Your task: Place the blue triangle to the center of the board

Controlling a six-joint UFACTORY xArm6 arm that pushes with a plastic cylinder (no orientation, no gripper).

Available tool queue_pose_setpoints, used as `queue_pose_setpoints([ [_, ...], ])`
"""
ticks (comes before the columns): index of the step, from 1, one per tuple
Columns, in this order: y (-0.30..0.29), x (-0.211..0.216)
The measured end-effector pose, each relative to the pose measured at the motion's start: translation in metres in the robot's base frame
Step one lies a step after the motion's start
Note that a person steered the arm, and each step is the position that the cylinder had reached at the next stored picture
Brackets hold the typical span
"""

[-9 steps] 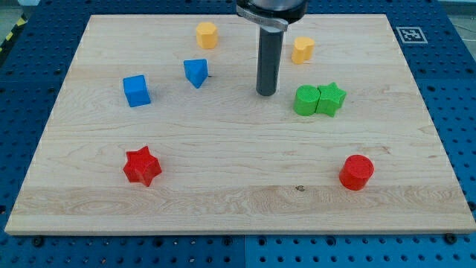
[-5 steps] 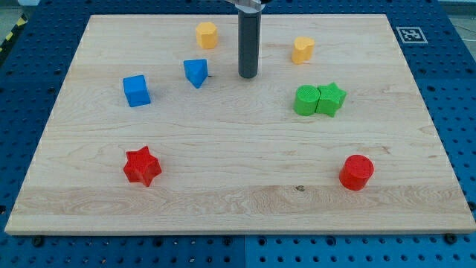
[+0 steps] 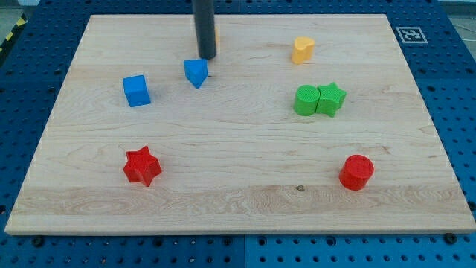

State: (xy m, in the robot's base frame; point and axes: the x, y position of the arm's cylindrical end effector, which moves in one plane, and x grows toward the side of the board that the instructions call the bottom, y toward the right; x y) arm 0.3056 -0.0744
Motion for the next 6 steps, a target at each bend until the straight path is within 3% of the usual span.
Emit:
queue_pose_setpoints([
  [1,-0.034,-0.004],
  [3,-0.047,0.006],
  [6,-0.004,0.051],
])
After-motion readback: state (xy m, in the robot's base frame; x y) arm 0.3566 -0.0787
